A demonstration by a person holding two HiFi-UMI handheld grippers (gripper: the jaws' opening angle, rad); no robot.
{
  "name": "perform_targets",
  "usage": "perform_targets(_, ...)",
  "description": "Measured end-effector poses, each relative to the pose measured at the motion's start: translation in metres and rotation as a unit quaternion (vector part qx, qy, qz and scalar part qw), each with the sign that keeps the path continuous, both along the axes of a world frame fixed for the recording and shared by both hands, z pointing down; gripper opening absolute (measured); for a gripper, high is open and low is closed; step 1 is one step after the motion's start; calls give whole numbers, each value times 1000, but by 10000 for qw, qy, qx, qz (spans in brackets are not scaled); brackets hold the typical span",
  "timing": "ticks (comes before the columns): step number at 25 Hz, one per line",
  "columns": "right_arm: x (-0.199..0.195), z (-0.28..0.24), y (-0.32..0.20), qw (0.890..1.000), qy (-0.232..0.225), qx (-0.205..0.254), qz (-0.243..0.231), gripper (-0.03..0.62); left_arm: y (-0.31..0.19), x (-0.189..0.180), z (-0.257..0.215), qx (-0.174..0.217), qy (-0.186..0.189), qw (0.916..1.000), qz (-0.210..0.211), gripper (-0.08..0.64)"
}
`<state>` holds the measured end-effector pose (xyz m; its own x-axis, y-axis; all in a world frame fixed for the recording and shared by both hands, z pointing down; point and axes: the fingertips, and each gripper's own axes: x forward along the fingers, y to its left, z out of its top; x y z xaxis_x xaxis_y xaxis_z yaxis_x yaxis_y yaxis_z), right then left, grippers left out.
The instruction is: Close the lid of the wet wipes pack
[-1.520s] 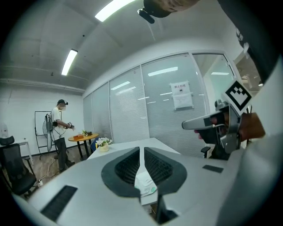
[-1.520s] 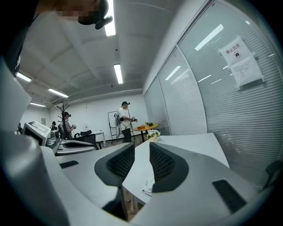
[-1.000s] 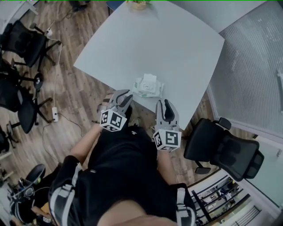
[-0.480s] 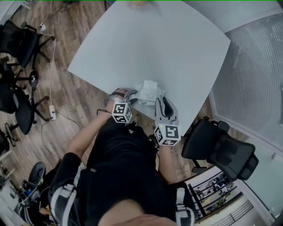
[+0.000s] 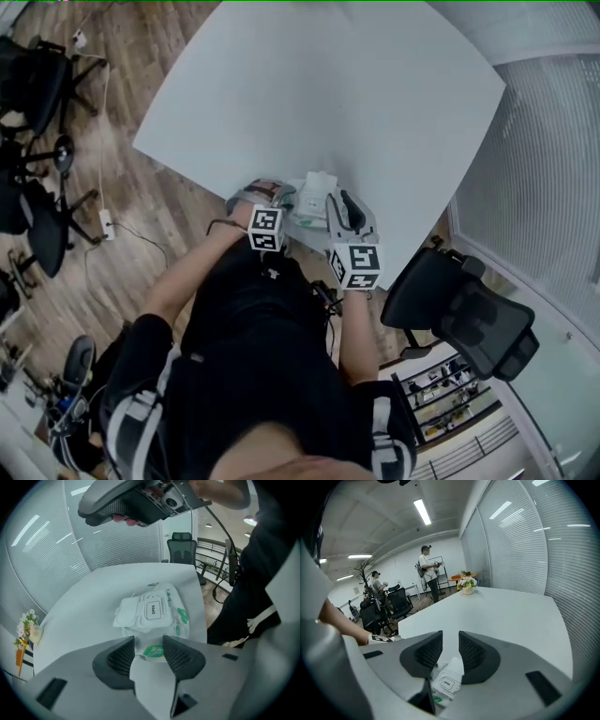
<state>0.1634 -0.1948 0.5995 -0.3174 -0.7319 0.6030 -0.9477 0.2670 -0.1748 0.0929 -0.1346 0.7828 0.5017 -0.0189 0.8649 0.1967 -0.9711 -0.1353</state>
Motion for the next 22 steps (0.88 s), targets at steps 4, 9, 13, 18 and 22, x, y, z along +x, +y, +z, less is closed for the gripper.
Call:
perform_targets(4, -2, 28, -13, 9979, 186, -406, -463, 130, -1, 2, 3, -28, -109, 9999, 64, 186)
perform_targets(9, -10, 73, -22, 9859, 363, -1035, -1267, 132, -4, 3, 7, -148, -218, 9996, 131, 184)
perform_targets(13, -13, 112, -26, 9648, 472, -1626, -2010, 140, -6, 2, 7, -223, -315, 9991, 184, 184)
perform_targets(18, -9, 147, -32, 9359, 572, -2063, -2796, 157, -7, 3, 9, -318, -421, 9984, 213, 184)
perform_targets(22, -10, 167, -32, 9129, 608, -2440, -3215, 165, -7, 3, 9, -293, -363, 9987, 180, 184)
